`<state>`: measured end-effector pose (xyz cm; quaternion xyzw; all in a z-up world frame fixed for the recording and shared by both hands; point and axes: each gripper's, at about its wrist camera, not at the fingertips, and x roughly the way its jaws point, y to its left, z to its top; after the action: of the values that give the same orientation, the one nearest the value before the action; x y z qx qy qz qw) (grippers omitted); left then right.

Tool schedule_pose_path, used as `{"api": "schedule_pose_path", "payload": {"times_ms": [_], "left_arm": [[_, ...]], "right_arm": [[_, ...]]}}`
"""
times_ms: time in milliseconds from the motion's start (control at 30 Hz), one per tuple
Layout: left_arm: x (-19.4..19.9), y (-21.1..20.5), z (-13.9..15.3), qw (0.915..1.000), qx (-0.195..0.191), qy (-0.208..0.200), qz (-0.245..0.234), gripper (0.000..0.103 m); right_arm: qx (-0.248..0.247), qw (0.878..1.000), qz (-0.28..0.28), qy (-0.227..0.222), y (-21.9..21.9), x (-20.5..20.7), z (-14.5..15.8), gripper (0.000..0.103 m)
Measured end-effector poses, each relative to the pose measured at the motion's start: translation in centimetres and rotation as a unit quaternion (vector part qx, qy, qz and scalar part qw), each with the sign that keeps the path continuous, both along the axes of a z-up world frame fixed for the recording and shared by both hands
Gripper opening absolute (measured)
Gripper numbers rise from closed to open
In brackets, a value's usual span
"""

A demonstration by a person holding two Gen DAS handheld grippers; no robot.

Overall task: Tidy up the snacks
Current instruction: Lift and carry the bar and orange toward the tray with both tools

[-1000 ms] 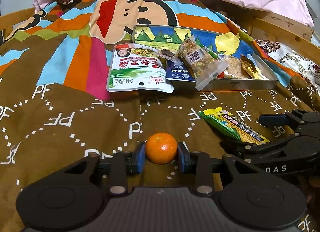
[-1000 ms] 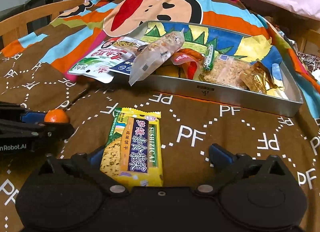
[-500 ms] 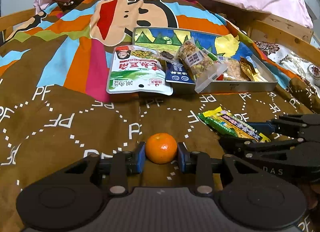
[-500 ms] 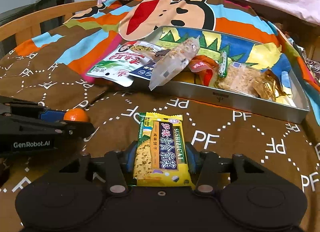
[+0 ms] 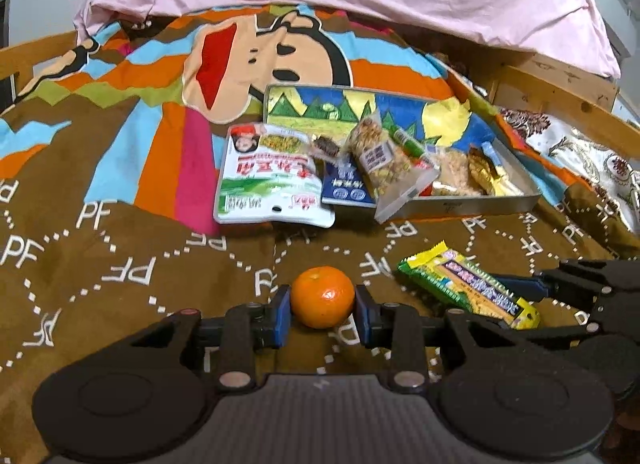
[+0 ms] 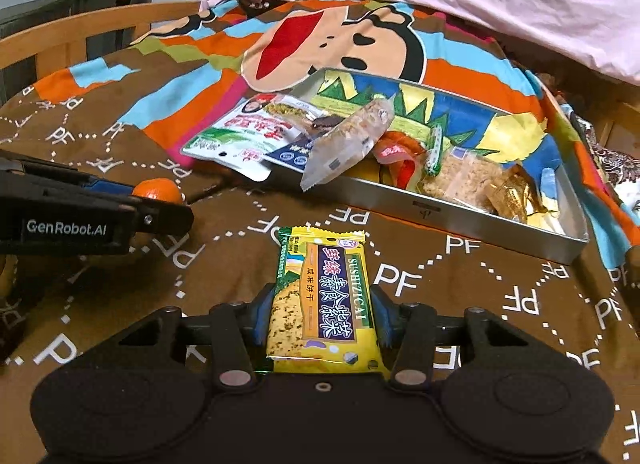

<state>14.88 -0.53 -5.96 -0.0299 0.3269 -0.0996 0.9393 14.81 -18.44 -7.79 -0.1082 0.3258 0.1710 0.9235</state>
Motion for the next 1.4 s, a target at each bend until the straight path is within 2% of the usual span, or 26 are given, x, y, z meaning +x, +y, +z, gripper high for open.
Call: {"api": "schedule_pose_path", "payload": {"times_ms": [333,533,800,967,1133,1400], "left_arm": [[-0.8,-0.4,2.8,0.9994,0.000,-0.034,0.010,0.035],[-1.1,-0.9,4.2,0.9982,0.007,-0.059,0.008,0.035],[-0.7,-1.4,5.4,0.9970,0.014,-0.076,0.012,0.035],[0.1,-1.8,5.7,0.9967,0.015,-0.079,0.012,0.035],[1.6,-3.0,5.9,0.9971,0.022,-0.073,0.005,0.035],[6.3,-6.3,6.9,0.9948,0.038,-0.092,-0.023,0.035]], "right_arm": [[0.001,0.999,-0.015,-0.046,-1.1,-1.7,3.7,0.050],[-0.020,0.997,0.006,-0.081,-2.8,-2.6,6.3,0.050],[-0.027,0.994,0.015,-0.106,-5.4,-2.6,7.8,0.050],[0.029,0.992,-0.039,-0.114,-7.6,-0.1,8.4,0.050],[0.088,0.985,-0.092,-0.113,-8.7,3.0,8.4,0.050],[0.076,0.984,-0.118,-0.109,-10.0,7.5,6.3,0.050]]}}
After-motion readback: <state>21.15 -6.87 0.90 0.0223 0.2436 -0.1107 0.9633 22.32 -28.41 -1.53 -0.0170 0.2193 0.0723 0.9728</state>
